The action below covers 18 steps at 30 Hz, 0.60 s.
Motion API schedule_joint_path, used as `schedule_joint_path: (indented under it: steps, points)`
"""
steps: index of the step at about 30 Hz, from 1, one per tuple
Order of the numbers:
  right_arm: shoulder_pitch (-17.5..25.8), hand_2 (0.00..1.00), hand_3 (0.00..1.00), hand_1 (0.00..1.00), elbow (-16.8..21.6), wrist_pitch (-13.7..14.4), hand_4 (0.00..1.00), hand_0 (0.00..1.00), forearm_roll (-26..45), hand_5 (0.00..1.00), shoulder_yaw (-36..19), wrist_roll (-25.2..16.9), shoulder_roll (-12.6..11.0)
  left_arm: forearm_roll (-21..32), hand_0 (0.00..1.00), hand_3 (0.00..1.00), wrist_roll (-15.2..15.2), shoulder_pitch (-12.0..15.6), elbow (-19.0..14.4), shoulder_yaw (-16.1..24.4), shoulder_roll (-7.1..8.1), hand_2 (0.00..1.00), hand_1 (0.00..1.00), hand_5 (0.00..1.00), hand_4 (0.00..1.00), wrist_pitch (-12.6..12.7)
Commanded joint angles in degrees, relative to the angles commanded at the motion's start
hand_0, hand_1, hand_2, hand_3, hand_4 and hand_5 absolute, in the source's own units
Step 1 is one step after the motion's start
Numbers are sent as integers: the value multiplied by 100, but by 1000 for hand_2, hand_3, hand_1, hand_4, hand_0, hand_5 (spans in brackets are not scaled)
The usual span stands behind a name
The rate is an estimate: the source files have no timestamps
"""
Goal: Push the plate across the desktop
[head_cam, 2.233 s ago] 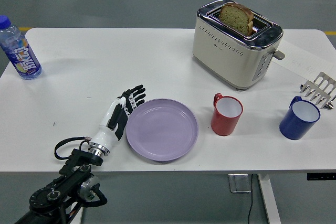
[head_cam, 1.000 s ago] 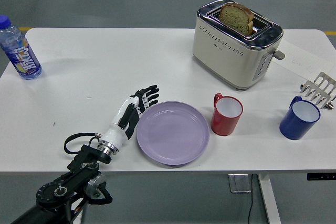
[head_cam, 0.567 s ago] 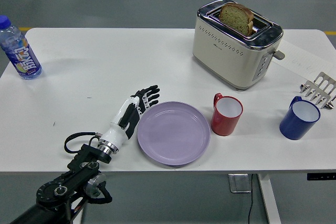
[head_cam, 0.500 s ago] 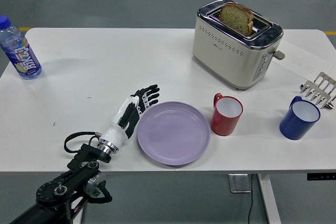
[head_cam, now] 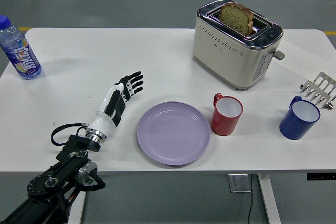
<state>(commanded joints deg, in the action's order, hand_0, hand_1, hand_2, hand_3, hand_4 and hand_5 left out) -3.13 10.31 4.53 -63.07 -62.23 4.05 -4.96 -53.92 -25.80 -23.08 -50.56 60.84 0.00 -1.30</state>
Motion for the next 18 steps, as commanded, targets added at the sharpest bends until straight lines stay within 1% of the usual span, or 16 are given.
schedule_joint_path:
  steps: [3, 5, 8, 11, 17, 18]
  points:
    - [5, 630, 630, 545, 0, 2, 141, 609, 1, 360, -8, 0, -7, -43, 845, 822, 105, -35, 3, 146, 78, 879, 870, 998, 474, -36]
    - [15, 630, 630, 545, 0, 8, 141, 609, 13, 360, -16, -1, -8, -72, 845, 822, 223, -45, 9, 358, 188, 879, 870, 998, 474, -73]
    - [22, 630, 630, 546, 0, 14, 141, 609, 6, 359, -35, 1, -5, -99, 845, 823, 353, -27, -7, 605, 293, 879, 868, 998, 476, -114]
    - [30, 630, 630, 546, 0, 19, 141, 609, 1, 359, -53, 4, -3, -167, 845, 823, 548, 19, -50, 878, 430, 879, 868, 998, 476, -188]
    - [46, 629, 630, 546, 0, 24, 140, 608, 4, 359, -70, 6, 1, -258, 842, 822, 818, 145, -142, 1435, 704, 873, 865, 998, 478, -317]
    - [51, 629, 630, 546, 0, 25, 140, 608, 8, 359, -68, 6, 2, -286, 842, 822, 868, 187, -164, 1568, 785, 873, 865, 998, 478, -348]
